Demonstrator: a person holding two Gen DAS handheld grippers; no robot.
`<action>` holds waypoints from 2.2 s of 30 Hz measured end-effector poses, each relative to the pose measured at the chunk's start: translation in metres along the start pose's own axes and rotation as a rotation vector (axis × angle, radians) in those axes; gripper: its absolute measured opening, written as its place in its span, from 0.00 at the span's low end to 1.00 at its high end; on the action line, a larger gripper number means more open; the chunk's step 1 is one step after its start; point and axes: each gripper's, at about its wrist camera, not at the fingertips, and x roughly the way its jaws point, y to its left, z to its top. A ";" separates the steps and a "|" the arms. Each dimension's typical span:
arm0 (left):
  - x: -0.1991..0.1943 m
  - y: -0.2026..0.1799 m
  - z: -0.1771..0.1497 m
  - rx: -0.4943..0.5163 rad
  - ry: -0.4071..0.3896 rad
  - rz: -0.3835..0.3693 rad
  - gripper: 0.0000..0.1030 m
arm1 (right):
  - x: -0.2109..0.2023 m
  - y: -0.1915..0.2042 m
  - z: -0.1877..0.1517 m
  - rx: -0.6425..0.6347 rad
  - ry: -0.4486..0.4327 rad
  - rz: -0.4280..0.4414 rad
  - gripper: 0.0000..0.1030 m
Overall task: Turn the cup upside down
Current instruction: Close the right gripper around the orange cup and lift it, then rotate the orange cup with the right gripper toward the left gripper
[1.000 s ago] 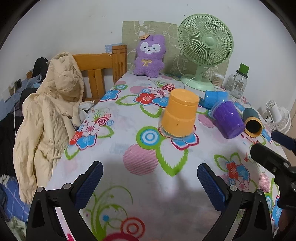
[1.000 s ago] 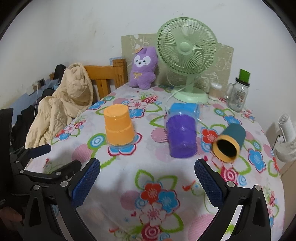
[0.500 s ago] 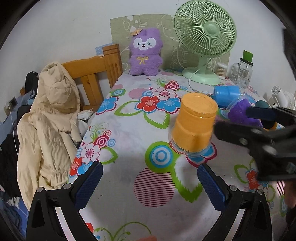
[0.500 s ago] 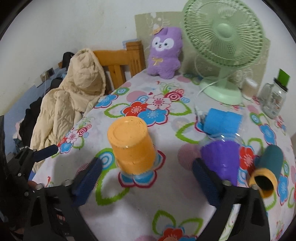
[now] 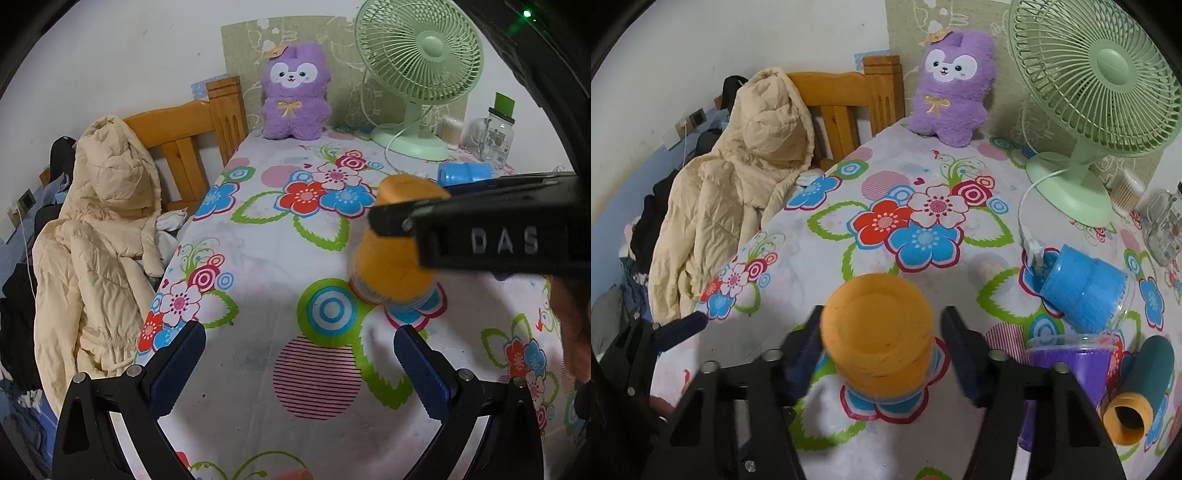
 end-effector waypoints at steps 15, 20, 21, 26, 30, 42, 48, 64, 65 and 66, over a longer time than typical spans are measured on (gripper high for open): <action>-0.019 -0.007 -0.007 -0.002 -0.019 -0.011 1.00 | -0.043 0.010 -0.015 -0.039 -0.073 0.008 0.56; -0.027 -0.009 -0.010 -0.008 -0.029 -0.015 1.00 | -0.058 0.012 -0.026 -0.044 -0.094 0.005 0.56; -0.029 -0.009 -0.011 -0.010 -0.031 -0.017 1.00 | -0.061 0.011 -0.029 -0.041 -0.100 0.005 0.56; -0.037 -0.015 -0.016 -0.012 -0.036 -0.026 1.00 | -0.075 0.006 -0.046 -0.022 -0.119 0.010 0.56; -0.046 -0.021 -0.025 -0.006 -0.038 -0.032 1.00 | -0.085 0.003 -0.065 -0.010 -0.127 0.009 0.56; -0.064 -0.050 -0.053 0.019 -0.018 -0.087 1.00 | -0.100 -0.012 -0.113 0.027 -0.110 -0.012 0.56; -0.064 -0.060 -0.064 0.016 0.004 -0.114 1.00 | -0.101 -0.026 -0.129 0.074 -0.105 -0.019 0.56; -0.065 -0.067 -0.087 -0.012 0.047 -0.116 1.00 | -0.089 -0.014 -0.128 0.094 -0.166 0.076 0.56; -0.065 -0.067 -0.088 -0.014 0.048 -0.117 1.00 | -0.092 -0.014 -0.132 0.094 -0.177 0.078 0.56; -0.065 -0.066 -0.088 -0.014 0.049 -0.116 1.00 | -0.096 -0.015 -0.137 0.093 -0.191 0.079 0.56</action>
